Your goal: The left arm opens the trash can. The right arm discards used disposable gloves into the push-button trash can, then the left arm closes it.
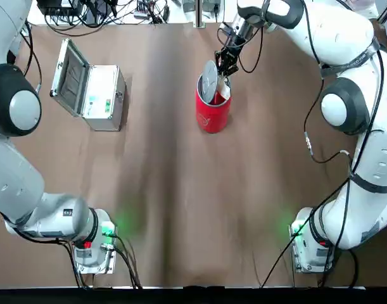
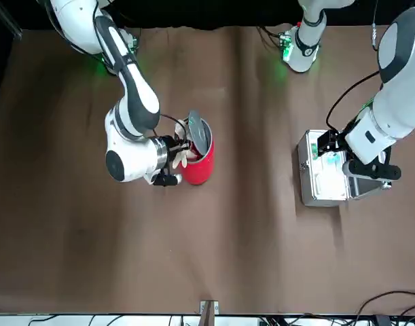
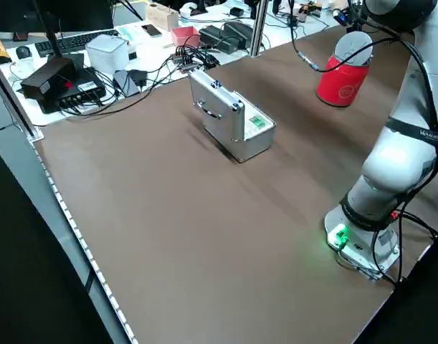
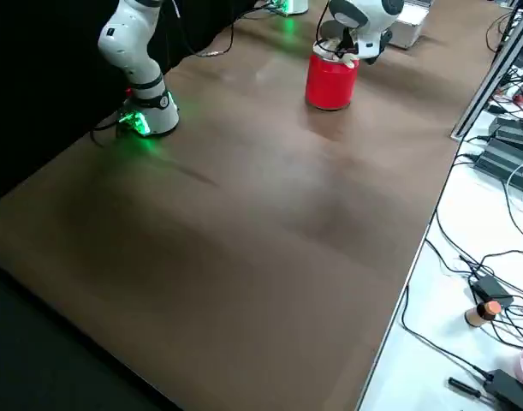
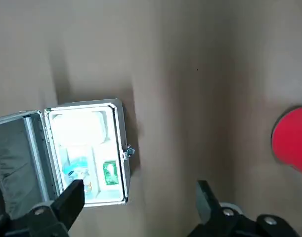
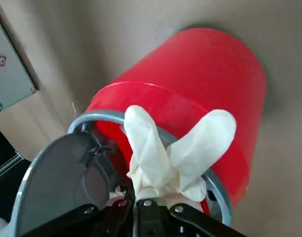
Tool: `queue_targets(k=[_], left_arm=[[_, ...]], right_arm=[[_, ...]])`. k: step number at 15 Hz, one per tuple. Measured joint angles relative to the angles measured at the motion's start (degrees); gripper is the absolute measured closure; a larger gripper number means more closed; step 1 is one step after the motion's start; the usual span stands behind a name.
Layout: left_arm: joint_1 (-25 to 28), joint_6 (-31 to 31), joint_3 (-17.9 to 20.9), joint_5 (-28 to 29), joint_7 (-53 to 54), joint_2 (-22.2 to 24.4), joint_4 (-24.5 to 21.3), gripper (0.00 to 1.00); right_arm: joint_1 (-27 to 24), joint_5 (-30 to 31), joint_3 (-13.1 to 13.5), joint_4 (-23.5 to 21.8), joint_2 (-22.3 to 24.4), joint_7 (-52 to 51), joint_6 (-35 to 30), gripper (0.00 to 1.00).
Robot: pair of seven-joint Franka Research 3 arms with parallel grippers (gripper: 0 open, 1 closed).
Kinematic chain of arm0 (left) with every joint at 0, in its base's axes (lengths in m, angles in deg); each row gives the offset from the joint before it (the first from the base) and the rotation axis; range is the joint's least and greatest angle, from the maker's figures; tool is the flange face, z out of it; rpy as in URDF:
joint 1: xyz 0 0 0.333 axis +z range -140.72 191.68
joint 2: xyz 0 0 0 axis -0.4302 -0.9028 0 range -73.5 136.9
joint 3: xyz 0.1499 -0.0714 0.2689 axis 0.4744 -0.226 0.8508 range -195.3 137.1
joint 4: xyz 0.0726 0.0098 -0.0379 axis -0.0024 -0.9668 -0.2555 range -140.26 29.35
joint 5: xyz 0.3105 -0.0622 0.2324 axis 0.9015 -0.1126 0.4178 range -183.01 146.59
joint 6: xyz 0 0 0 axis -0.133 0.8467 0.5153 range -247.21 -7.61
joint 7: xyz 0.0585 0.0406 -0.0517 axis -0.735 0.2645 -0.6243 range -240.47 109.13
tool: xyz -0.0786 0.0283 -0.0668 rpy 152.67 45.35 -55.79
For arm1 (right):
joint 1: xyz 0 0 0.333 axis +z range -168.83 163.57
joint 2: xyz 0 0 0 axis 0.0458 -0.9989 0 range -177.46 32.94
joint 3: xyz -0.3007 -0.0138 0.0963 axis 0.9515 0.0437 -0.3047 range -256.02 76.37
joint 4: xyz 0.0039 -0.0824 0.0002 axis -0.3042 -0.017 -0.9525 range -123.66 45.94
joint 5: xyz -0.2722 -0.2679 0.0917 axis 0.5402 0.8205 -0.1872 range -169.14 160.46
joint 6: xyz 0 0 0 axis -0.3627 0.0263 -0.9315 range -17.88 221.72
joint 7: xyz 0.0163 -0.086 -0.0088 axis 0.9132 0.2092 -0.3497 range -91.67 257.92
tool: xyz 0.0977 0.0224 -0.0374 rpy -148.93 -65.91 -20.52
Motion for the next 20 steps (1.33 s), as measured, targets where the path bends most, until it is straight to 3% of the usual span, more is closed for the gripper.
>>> queue_targets(k=[5,15,16,20], left_arm=[[0.0,0.0,0.0,0.0,0.0,-0.3,-0.2,0.00],[-1.5,-0.1,-0.1,0.0,-0.1,-0.9,-0.2,0.00],[-1.9,-0.1,-0.1,0.0,-0.2,-0.9,-0.2,0.00],[-3.5,-0.1,-3.2,-2.4,-2.8,-0.9,0.1,0.01]], right_arm=[[0.0,0.0,0.0,0.2,0.0,0.0,0.0,0.95],[-0.3,0.0,0.0,0.5,0.0,-0.1,0.0,0.06],[-0.6,0.0,0.1,0.7,0.0,-0.1,-0.1,0.00],[-3.5,0.0,0.2,2.1,0.4,-0.2,-3.5,0.00]])
